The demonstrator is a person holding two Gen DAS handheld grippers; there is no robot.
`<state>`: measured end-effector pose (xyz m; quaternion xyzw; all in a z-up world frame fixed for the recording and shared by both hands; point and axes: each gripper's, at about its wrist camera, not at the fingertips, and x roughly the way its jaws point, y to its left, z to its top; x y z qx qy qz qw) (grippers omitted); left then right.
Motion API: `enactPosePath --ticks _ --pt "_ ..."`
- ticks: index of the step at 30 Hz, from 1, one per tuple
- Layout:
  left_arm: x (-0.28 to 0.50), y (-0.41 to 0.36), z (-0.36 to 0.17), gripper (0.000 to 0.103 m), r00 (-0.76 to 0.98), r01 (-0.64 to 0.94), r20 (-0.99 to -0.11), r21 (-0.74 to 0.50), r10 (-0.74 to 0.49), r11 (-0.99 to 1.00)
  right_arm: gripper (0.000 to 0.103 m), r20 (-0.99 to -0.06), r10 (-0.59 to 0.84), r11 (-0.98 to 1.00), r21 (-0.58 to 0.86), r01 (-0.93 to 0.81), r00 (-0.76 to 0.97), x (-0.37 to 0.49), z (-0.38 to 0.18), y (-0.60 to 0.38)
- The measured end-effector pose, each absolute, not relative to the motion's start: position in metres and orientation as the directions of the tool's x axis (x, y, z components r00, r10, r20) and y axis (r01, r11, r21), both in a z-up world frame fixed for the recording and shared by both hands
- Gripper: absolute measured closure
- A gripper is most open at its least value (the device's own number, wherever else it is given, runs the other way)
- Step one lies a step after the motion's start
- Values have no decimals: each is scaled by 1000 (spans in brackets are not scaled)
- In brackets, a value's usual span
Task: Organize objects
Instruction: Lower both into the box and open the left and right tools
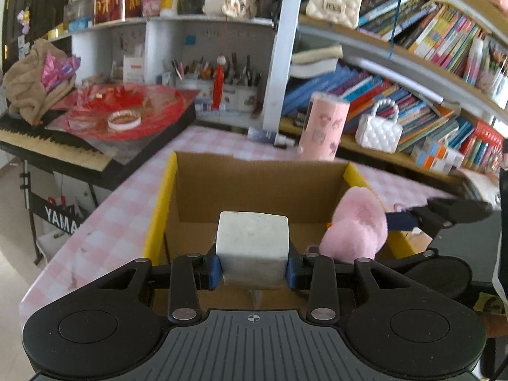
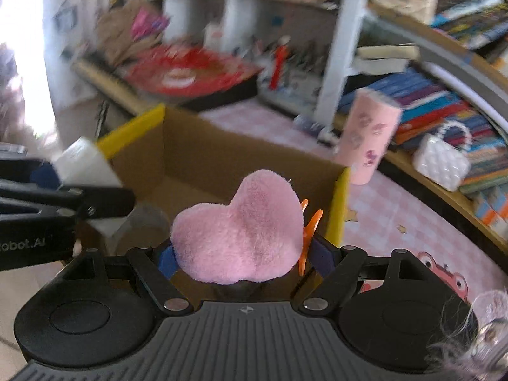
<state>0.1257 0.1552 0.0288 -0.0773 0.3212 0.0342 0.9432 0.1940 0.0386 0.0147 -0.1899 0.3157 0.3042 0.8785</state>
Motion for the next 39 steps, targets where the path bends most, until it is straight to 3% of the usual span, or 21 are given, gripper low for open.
enactPosePath --ticks 8,15,34,39 --pt "149 152 8 68 737 -133 -675 -94 35 987 24 -766 394 612 -194 -767 508 215 -5 58" --pt "159 154 -1 68 707 -156 -706 -89 48 984 23 -831 372 563 -152 -813 413 225 -11 66" --pt "163 159 -12 67 673 -220 -735 -90 85 971 23 -833 367 556 -160 -815 414 225 -11 68" --pt "156 159 -6 61 690 -223 -719 -106 80 969 23 -830 368 562 -161 -811 420 227 -10 68"
